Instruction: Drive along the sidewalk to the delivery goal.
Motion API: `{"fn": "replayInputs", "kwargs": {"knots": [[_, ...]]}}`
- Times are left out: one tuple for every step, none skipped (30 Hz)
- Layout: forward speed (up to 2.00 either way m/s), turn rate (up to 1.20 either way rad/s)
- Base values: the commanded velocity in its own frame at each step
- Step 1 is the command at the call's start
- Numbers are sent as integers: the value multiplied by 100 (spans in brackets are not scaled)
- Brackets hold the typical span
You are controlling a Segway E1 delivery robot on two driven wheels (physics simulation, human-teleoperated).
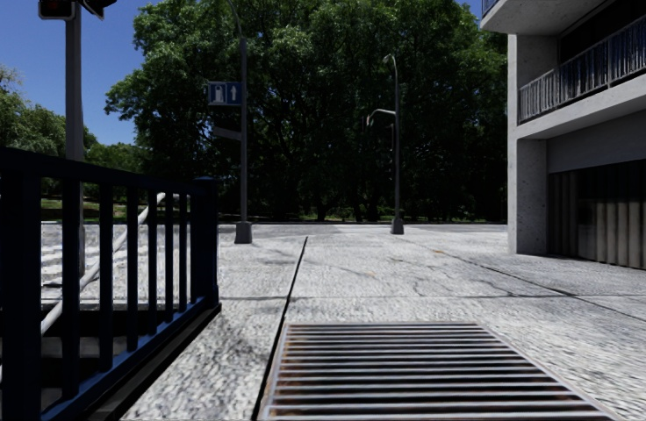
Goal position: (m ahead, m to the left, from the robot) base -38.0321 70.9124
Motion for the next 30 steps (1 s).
{"fn": "replayInputs", "kwargs": {"knots": [[200, 0], [200, 0], [200, 0], [200, 0], [200, 0], [200, 0], [200, 0], [200, 0], [200, 0], [200, 0], [200, 0], [200, 0], [200, 0], [200, 0], [200, 0], [200, 0], [200, 0], [200, 0], [200, 0], [200, 0], [200, 0], [200, 0], [200, 0], [200, 2], [200, 6], [200, 36], [200, 37], [200, 37], [198, 41], [195, 44]]}}
